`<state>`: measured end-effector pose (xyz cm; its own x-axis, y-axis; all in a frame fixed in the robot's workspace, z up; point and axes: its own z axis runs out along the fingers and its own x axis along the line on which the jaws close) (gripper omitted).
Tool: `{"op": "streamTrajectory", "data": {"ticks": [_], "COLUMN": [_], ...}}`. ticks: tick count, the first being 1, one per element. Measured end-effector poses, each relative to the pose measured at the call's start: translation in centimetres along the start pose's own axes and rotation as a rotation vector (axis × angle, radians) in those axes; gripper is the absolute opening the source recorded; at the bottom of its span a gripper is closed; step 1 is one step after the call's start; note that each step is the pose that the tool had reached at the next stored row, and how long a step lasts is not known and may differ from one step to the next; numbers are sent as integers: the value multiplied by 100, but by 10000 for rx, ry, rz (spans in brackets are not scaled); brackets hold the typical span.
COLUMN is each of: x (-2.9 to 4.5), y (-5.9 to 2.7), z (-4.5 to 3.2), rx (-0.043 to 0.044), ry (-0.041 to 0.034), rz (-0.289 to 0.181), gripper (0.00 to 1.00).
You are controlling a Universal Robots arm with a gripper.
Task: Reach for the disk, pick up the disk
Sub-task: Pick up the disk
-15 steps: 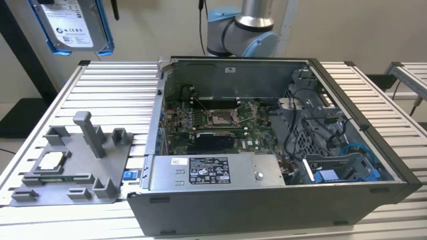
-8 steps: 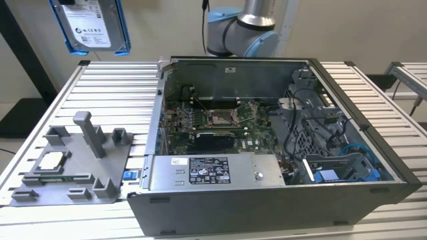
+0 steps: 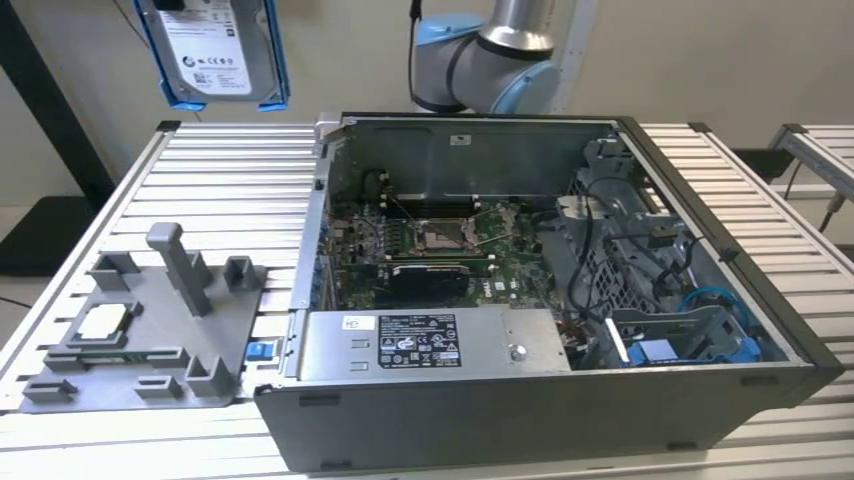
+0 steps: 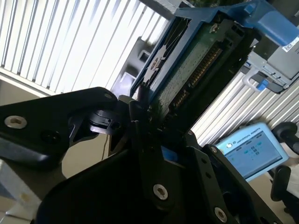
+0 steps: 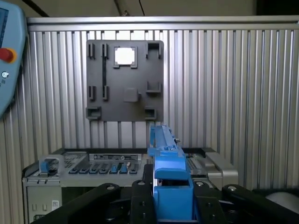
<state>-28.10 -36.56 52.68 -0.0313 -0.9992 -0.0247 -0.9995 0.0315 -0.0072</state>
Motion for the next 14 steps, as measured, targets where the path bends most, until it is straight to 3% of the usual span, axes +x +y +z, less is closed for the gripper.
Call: {"op": "streamTrajectory", "data": {"ticks": [14], "x": [-19], "y": [-600], "z": [5], "rx": [-19], "ry": [1], "rz": [1], "gripper": [0]}}
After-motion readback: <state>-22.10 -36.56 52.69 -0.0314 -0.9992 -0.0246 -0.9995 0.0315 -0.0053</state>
